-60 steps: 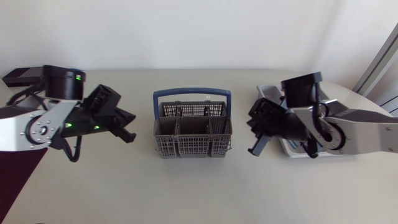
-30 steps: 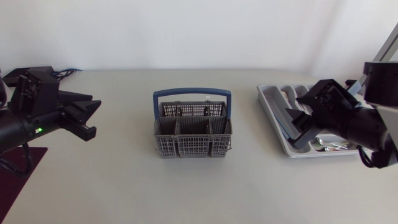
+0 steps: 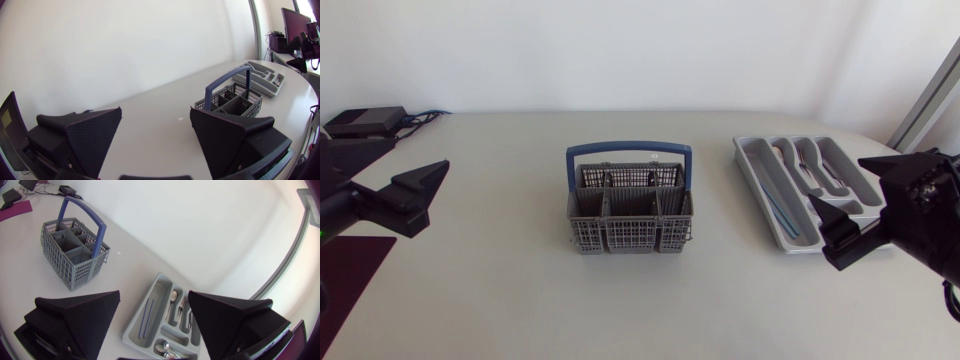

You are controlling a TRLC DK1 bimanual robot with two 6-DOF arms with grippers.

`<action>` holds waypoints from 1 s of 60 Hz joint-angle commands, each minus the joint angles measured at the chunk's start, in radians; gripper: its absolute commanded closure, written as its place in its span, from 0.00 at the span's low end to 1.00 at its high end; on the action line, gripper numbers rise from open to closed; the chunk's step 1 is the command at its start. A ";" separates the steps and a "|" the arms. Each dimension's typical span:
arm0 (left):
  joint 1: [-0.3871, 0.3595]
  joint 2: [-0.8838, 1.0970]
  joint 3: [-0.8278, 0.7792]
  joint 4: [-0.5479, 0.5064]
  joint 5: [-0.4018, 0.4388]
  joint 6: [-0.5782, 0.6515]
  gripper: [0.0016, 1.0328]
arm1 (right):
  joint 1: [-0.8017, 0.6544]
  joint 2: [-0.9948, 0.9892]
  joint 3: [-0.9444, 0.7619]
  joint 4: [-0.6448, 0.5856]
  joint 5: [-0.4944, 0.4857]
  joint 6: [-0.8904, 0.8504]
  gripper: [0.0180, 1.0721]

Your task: Sort the cutlery from the basket into the organizer compartments.

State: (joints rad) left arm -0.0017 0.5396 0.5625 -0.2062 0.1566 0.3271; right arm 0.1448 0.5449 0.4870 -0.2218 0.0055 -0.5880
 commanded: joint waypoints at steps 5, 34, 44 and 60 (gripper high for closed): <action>0.017 -0.080 -0.069 0.004 0.002 -0.050 0.04 | -0.031 -0.094 -0.054 -0.011 0.007 0.065 0.04; 0.009 -0.320 -0.326 0.109 -0.081 -0.195 0.04 | -0.088 -0.317 -0.261 0.098 0.002 0.319 0.04; 0.006 -0.397 -0.410 0.143 -0.108 -0.241 0.04 | -0.105 -0.388 -0.331 0.136 0.000 0.402 0.04; 0.002 -0.525 -0.547 0.200 -0.151 -0.318 0.04 | -0.134 -0.504 -0.446 0.199 -0.004 0.540 0.04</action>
State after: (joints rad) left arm 0.0055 0.0498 0.0662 -0.0280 0.0170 0.0566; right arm 0.0219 0.0727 0.0868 -0.0494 0.0013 -0.1196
